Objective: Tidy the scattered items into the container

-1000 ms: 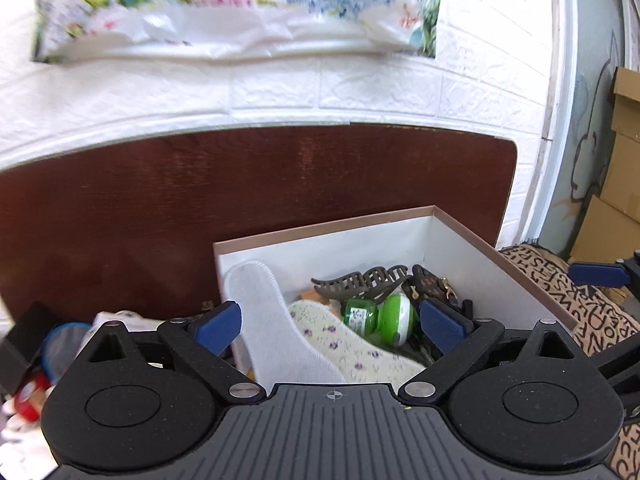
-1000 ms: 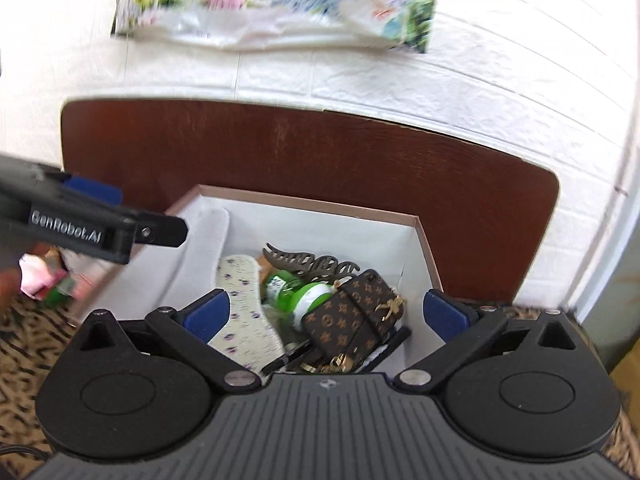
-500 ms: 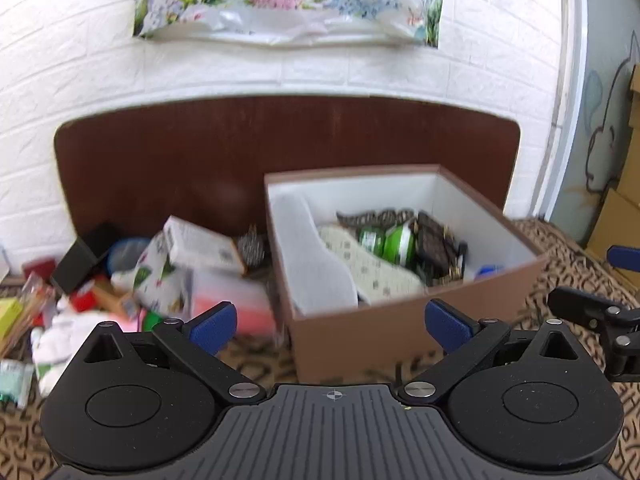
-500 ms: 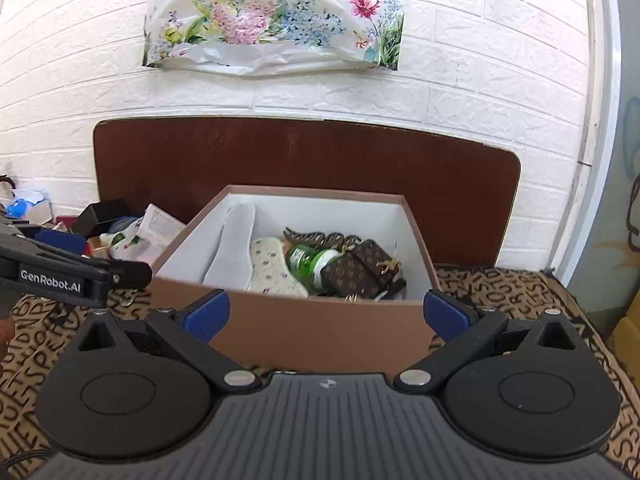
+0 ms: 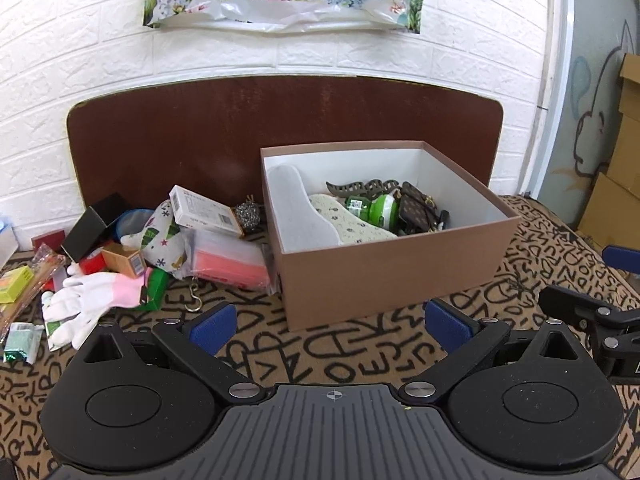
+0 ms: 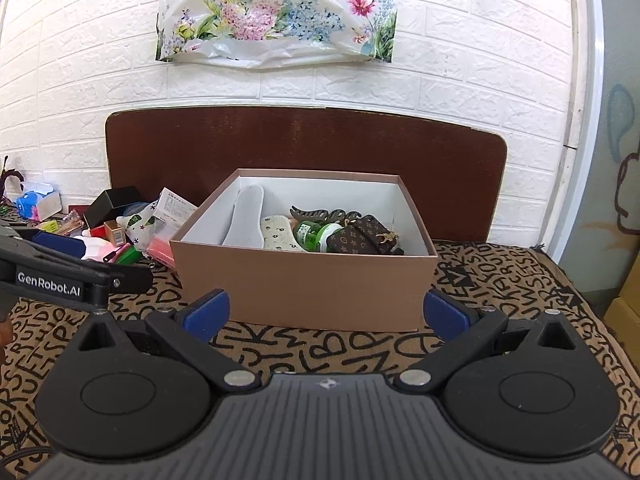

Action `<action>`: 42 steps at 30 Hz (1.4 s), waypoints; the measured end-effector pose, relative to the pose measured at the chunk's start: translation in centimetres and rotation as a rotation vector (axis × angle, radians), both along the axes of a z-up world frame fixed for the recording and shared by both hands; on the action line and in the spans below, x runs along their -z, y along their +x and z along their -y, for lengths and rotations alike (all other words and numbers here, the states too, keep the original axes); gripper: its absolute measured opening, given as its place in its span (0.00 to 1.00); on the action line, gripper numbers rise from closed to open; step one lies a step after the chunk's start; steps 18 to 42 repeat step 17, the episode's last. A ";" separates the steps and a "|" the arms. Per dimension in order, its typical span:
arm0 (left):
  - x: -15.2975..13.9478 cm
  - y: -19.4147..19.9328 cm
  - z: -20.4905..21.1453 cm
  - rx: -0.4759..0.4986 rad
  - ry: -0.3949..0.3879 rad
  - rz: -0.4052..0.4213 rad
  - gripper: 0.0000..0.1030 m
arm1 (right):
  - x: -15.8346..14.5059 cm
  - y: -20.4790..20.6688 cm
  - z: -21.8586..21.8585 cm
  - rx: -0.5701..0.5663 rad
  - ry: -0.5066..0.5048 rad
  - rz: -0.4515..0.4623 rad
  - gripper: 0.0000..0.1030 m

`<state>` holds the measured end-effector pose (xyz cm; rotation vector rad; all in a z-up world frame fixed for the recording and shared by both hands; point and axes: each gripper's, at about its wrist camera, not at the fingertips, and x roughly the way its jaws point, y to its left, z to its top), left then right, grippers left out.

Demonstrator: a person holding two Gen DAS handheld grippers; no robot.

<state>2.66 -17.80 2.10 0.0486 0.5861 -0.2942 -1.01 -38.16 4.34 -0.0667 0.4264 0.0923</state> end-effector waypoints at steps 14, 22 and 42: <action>0.1 -1.1 0.7 0.033 0.007 -0.004 1.00 | -0.1 -1.0 0.0 0.010 0.005 0.007 0.99; 0.3 -1.0 0.8 0.038 0.007 -0.015 1.00 | -0.1 -1.0 0.0 0.010 0.006 0.007 0.99; 0.3 -1.0 0.8 0.038 0.007 -0.015 1.00 | -0.1 -1.0 0.0 0.010 0.006 0.007 0.99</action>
